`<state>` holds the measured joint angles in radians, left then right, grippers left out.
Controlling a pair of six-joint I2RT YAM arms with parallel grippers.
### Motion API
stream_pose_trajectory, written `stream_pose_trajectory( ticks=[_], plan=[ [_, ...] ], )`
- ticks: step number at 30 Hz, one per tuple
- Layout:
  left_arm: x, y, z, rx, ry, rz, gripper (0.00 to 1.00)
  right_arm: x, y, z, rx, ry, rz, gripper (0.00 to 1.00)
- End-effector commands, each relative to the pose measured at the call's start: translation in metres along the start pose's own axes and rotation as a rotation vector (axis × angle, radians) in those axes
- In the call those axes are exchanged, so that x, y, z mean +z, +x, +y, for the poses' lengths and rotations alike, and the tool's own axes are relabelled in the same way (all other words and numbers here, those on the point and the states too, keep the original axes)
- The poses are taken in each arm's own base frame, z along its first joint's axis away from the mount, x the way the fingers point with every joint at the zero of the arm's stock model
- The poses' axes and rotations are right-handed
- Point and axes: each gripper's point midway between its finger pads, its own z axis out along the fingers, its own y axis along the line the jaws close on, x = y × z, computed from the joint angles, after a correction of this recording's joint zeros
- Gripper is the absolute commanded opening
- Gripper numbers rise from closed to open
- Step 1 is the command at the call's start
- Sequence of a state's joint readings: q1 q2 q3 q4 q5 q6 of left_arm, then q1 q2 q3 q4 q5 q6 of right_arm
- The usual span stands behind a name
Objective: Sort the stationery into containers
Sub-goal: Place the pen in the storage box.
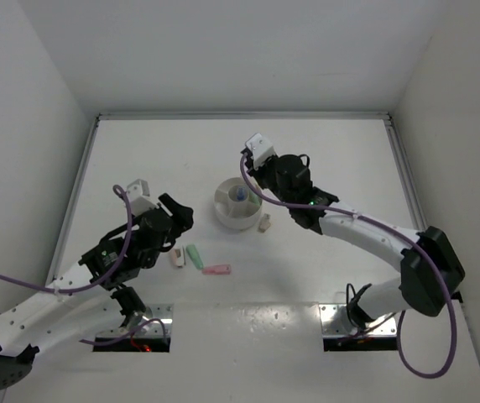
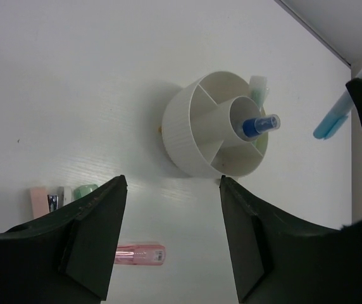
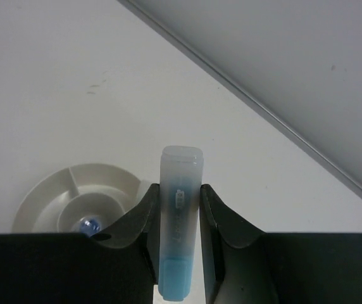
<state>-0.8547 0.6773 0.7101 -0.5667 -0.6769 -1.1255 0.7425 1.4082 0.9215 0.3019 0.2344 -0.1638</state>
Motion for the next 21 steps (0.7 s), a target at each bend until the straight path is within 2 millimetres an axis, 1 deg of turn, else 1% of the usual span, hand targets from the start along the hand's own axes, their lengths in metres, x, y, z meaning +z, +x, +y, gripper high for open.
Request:
stream_pose_trajectory(
  ticks=[1, 2, 3, 4, 5, 6, 7, 8, 9, 11, 12, 13, 14, 16, 17, 18, 19, 20, 21],
  plan=[
    [-0.001, -0.009, -0.009, -0.019, 0.025, -0.024, 0.66, 0.022, -0.035, -0.018, 0.066, 0.061, -0.131, 0.0],
    [-0.001, -0.009, -0.009, -0.019, 0.025, -0.024, 0.66, 0.027, -0.032, -0.021, 0.108, 0.068, -0.123, 0.0],
    [-0.001, -0.009, -0.009, -0.019, 0.025, -0.024, 0.66, 0.036, -0.03, -0.013, 0.132, 0.036, -0.12, 0.0],
    [0.001, -0.006, -0.009, -0.014, 0.024, -0.013, 0.66, 0.039, -0.027, -0.013, 0.16, 0.026, -0.12, 0.0],
    [0.001, -0.007, -0.011, -0.019, 0.03, -0.016, 0.66, 0.042, -0.023, -0.011, 0.215, 0.006, -0.116, 0.0],
    [0.001, -0.007, -0.011, -0.019, 0.03, -0.016, 0.66, 0.043, -0.029, -0.006, 0.241, -0.045, -0.143, 0.0],
    [0.001, -0.007, -0.011, -0.019, 0.03, -0.016, 0.66, 0.045, -0.027, 0.002, 0.261, -0.074, -0.138, 0.0],
    [0.001, -0.007, -0.011, -0.019, 0.03, -0.016, 0.66, 0.045, -0.028, -0.004, 0.31, -0.082, -0.149, 0.0],
    [0.002, -0.005, -0.011, -0.023, 0.024, -0.013, 0.66, 0.044, -0.031, 0.004, 0.326, -0.123, -0.172, 0.0],
    [0.002, -0.004, -0.012, -0.023, 0.028, -0.005, 0.66, 0.042, -0.023, -0.007, 0.342, -0.116, -0.183, 0.0],
    [0.004, -0.002, -0.011, -0.016, 0.021, -0.001, 0.66, 0.038, -0.025, -0.007, 0.349, -0.139, -0.21, 0.0],
    [0.004, -0.003, -0.013, -0.023, 0.028, -0.005, 0.66, 0.036, -0.024, -0.017, 0.349, -0.129, -0.225, 0.0],
    [0.005, 0.0, -0.013, -0.016, 0.026, 0.007, 0.66, 0.034, -0.024, -0.014, 0.344, -0.172, -0.238, 0.0],
    [0.007, 0.001, -0.015, -0.017, 0.027, 0.007, 0.66, 0.027, -0.023, -0.013, 0.382, -0.231, -0.27, 0.0],
    [0.007, 0.001, -0.018, -0.024, 0.04, 0.01, 0.66, 0.021, -0.023, -0.008, 0.384, -0.311, -0.287, 0.0],
    [0.009, 0.003, -0.017, -0.017, 0.032, 0.015, 0.66, 0.017, -0.019, -0.003, 0.405, -0.348, -0.286, 0.0],
    [0.009, 0.003, -0.017, -0.017, 0.032, 0.015, 0.66, 0.015, -0.025, 0.001, 0.401, -0.379, -0.33, 0.0],
    [0.008, 0.005, -0.018, -0.017, 0.036, 0.023, 0.66, 0.011, -0.024, 0.006, 0.399, -0.429, -0.346, 0.0],
    [0.008, 0.005, -0.018, -0.017, 0.036, 0.023, 0.66, 0.01, -0.021, 0.006, 0.402, -0.446, -0.353, 0.0]
  ],
)
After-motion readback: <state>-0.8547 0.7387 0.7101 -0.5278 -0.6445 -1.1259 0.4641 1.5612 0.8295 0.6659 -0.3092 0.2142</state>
